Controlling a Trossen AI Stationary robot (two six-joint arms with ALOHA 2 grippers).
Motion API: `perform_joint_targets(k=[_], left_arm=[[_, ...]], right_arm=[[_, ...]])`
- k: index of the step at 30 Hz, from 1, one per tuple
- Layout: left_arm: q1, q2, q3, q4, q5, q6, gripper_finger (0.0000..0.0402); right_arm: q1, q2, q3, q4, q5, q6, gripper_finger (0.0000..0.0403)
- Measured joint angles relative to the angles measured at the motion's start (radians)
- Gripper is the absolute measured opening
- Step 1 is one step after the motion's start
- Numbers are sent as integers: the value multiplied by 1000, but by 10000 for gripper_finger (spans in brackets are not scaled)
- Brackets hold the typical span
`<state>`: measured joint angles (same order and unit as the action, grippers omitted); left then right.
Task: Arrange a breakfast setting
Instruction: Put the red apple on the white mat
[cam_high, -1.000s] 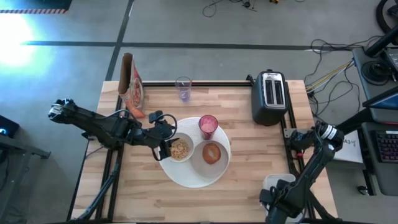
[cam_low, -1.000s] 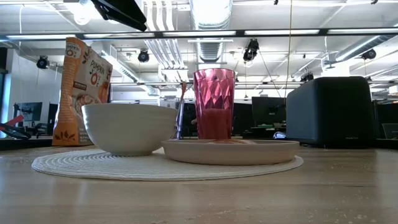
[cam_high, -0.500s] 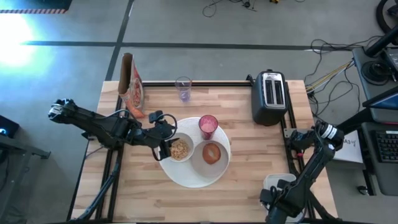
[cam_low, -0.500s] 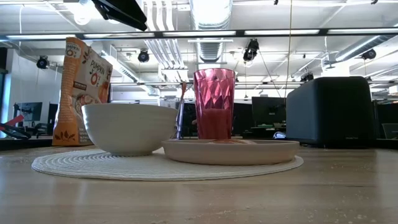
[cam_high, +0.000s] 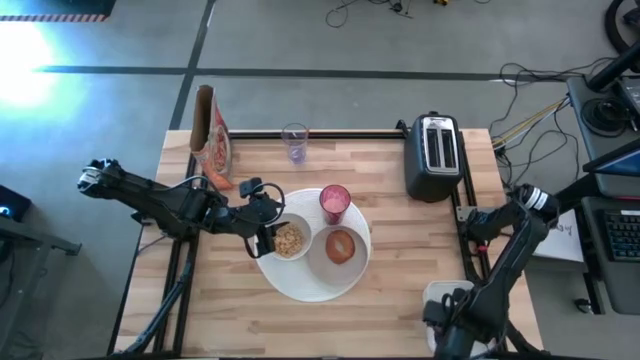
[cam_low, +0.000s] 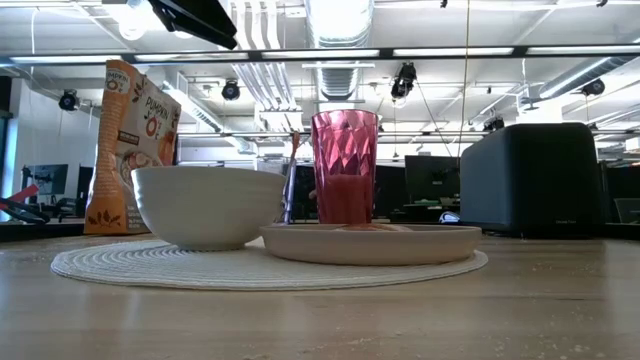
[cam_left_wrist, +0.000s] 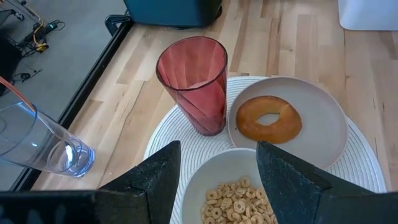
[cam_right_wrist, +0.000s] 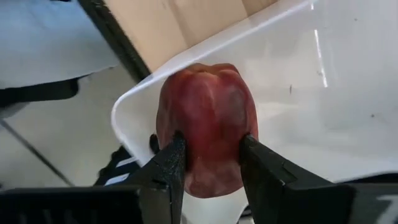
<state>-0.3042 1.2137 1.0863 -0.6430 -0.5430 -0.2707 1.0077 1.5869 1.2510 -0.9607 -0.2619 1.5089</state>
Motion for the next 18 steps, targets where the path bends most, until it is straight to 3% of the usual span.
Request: perform_joint_targets(k=[12, 14, 18], left_arm=[[0, 0, 0, 0, 0, 0, 194], [0, 0, 0, 0, 0, 0, 194], [0, 0, 0, 0, 0, 0, 194]], right_arm=[[0, -188, 0, -37, 28, 116, 111], [0, -216, 0, -37, 111, 124, 111], [-1, -249, 0, -34, 424, 60, 111]])
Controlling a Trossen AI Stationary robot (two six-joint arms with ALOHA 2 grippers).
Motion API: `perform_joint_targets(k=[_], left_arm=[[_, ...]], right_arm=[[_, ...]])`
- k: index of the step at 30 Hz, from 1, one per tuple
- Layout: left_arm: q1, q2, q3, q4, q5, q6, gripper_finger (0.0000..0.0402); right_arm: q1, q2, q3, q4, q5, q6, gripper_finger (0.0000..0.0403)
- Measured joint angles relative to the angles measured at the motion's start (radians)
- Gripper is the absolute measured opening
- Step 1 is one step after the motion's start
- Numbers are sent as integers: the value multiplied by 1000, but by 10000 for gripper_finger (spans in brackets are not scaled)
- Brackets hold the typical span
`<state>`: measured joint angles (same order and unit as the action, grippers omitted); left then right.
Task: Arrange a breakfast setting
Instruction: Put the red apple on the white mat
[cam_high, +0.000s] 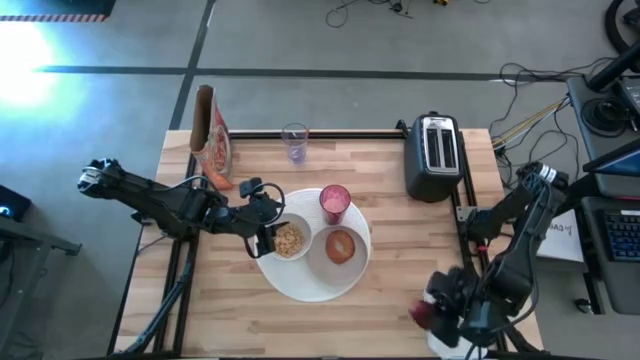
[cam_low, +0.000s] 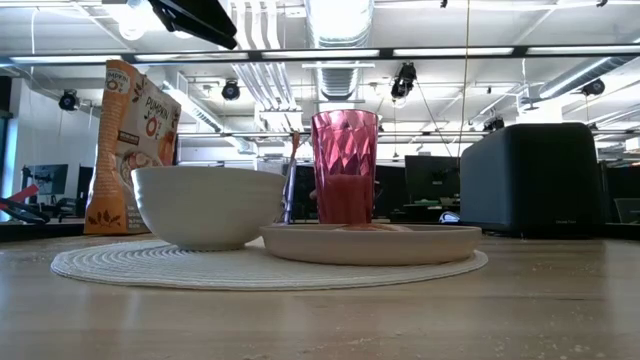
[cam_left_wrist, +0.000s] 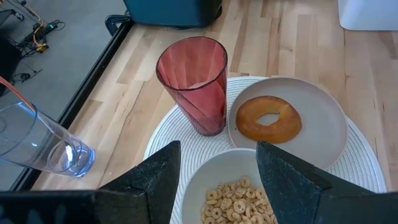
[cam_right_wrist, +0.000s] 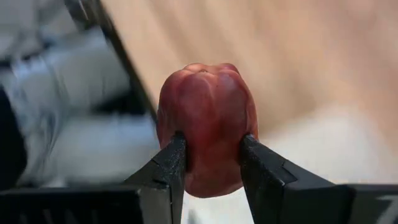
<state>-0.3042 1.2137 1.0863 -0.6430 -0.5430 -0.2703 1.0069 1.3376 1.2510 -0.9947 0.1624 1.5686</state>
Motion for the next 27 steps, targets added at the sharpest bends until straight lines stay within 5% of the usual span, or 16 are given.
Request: perform_joint_targets(k=[4, 9, 19, 23, 27], left_arm=[[0, 0, 0, 0, 0, 0, 194], [0, 0, 0, 5, 0, 0, 194], [0, 0, 0, 45, -25, 0, 194], [0, 0, 0, 68, -82, -3, 194], [0, 0, 0, 81, -130, -8, 194]], right_arm=[[-17, -6, 0, 11, 287, -181, 111], [-80, 25, -8, 11, 477, -382, 115], [-311, 87, 30, 78, 638, -559, 119], [-418, 72, 42, 238, 727, -755, 119], [-537, 89, 39, 517, 684, -1018, 120]])
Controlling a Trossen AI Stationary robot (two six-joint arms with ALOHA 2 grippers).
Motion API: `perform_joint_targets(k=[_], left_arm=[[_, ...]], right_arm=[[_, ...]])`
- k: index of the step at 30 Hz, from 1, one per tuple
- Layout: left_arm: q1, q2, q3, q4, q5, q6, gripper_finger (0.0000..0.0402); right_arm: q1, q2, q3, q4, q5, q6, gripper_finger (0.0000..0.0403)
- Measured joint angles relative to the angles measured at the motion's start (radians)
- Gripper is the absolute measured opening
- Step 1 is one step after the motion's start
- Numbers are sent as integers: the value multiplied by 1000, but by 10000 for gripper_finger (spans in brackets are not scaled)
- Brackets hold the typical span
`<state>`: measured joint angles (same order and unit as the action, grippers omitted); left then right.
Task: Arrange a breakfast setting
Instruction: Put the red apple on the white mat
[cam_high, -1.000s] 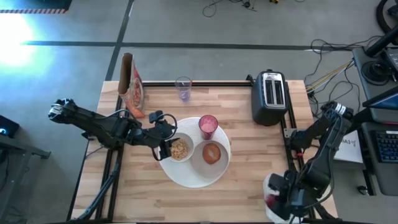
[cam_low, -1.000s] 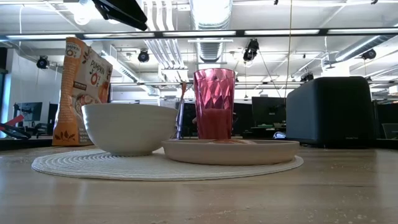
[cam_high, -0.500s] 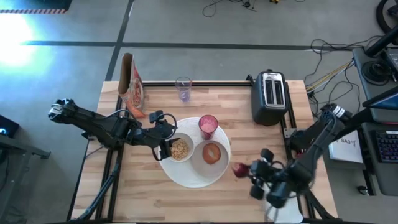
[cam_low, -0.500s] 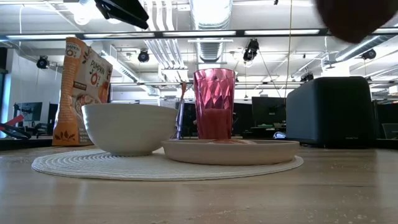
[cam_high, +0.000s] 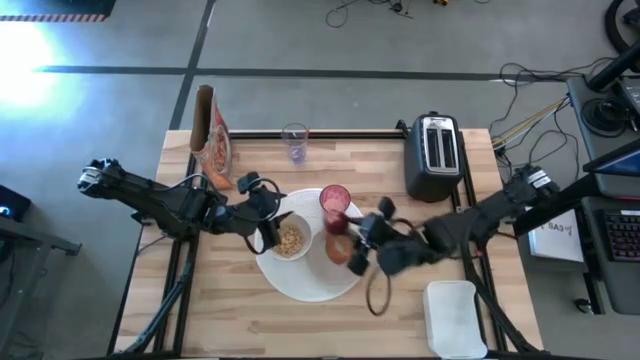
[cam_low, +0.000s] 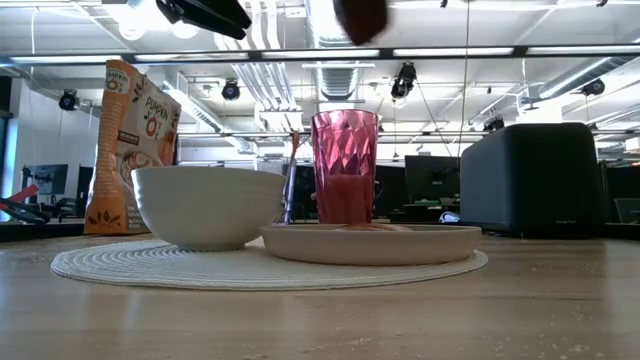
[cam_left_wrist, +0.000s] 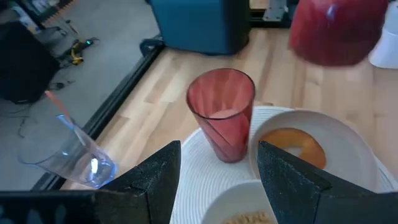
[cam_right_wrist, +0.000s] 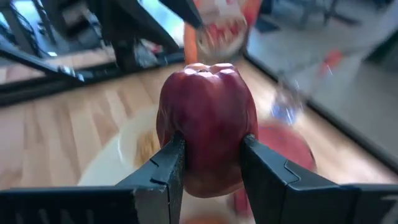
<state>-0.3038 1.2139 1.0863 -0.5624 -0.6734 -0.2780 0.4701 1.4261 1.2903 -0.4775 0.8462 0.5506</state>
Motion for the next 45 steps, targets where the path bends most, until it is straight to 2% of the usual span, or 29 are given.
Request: perform_joint_targets(k=[3, 6, 13, 20, 22, 25, 27, 32, 39, 42, 45], left_arm=[[0, 0, 0, 4, -56, -3, 194], [0, 0, 0, 3, -116, -19, 194], [0, -4, 0, 2, -157, -23, 194], [0, -5, 0, -4, -158, -23, 194], [0, -5, 0, -9, -158, -23, 194], [0, -6, 0, -13, -158, -23, 194], [0, -6, 0, -15, -161, -23, 194], [0, -6, 0, -31, -183, -23, 194], [0, -6, 0, -32, -184, -23, 194], [0, -6, 0, -33, -184, -23, 194], [0, -6, 0, -41, -183, -23, 194]], right_arm=[[-70, 37, -1, 195, -44, -193, 119], [-129, 67, -1, 328, -62, -304, 115], [-238, 174, -2, 424, -68, -277, 115], [-273, 303, -2, 661, -52, -322, 116], [-273, 328, -2, 719, 17, -328, 116], [-272, 365, -2, 748, 185, -326, 116], [-270, 393, -2, 752, 232, -309, 116], [-259, 439, -3, 811, 211, -271, 116], [-260, 435, -3, 850, 208, -287, 116], [-259, 435, -2, 877, 178, -373, 116], [-259, 409, -3, 878, 94, -545, 116]])
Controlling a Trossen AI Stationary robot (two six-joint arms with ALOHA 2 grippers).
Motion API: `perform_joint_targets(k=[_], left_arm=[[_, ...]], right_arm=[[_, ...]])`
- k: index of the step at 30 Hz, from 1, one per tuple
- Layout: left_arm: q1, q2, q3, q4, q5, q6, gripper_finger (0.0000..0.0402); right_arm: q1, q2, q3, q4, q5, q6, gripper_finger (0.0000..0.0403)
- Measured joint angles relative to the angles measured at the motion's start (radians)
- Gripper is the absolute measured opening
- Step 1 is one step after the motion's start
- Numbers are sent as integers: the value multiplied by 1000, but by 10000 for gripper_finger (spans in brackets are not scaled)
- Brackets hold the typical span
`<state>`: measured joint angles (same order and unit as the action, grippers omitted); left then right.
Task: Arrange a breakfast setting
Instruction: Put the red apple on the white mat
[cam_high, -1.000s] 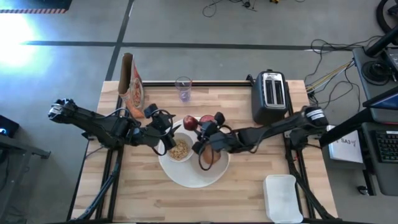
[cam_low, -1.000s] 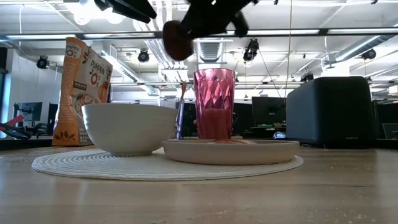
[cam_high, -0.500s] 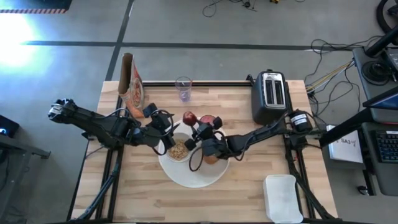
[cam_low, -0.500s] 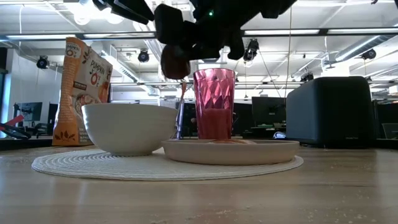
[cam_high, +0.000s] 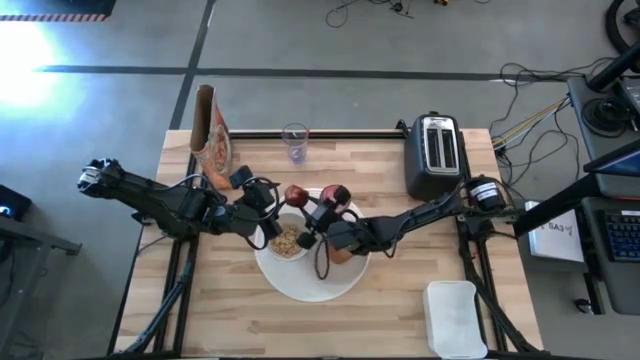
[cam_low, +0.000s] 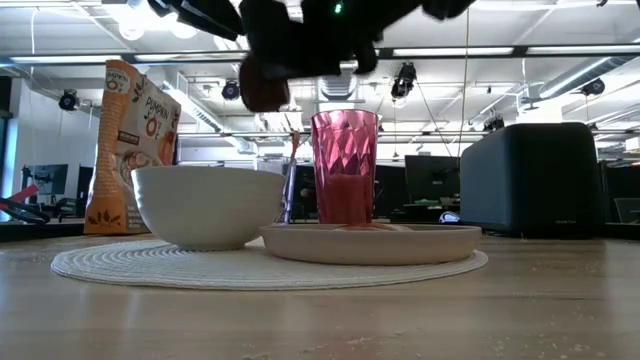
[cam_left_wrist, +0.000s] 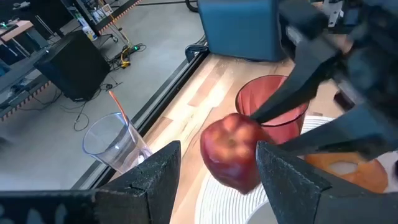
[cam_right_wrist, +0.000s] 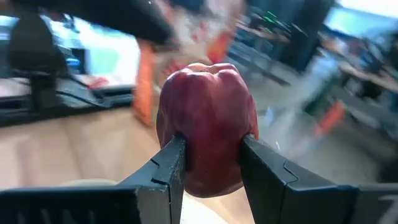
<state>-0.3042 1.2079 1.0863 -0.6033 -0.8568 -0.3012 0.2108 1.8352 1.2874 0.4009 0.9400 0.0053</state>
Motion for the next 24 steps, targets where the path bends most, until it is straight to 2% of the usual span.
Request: perform_joint_targets(k=[3, 7, 11, 12, 14, 20, 24], left_arm=[[-1, -1, 0, -1, -1, -4, 194], [-2, -3, 2, -9, 1, -3, 194], [-3, -7, 0, -17, 3, -1, 194], [-3, -9, 0, -17, 3, -1, 194], [-3, -10, 0, -19, 3, -1, 194], [-3, -15, 0, -39, 3, -20, 194], [-5, -15, 0, -43, 3, -22, 194]], right_arm=[[-7, -70, 0, -44, -115, -120, 116], [-79, -187, 0, -259, -357, -115, 116], [-223, -283, 3, -414, -789, -43, 116], [-259, -291, 3, -424, -877, -32, 116], [-315, -299, 3, -431, -985, -43, 116], [-472, -303, 2, -444, -1354, -207, 116], [-550, -266, 2, -448, -1505, -260, 116]])
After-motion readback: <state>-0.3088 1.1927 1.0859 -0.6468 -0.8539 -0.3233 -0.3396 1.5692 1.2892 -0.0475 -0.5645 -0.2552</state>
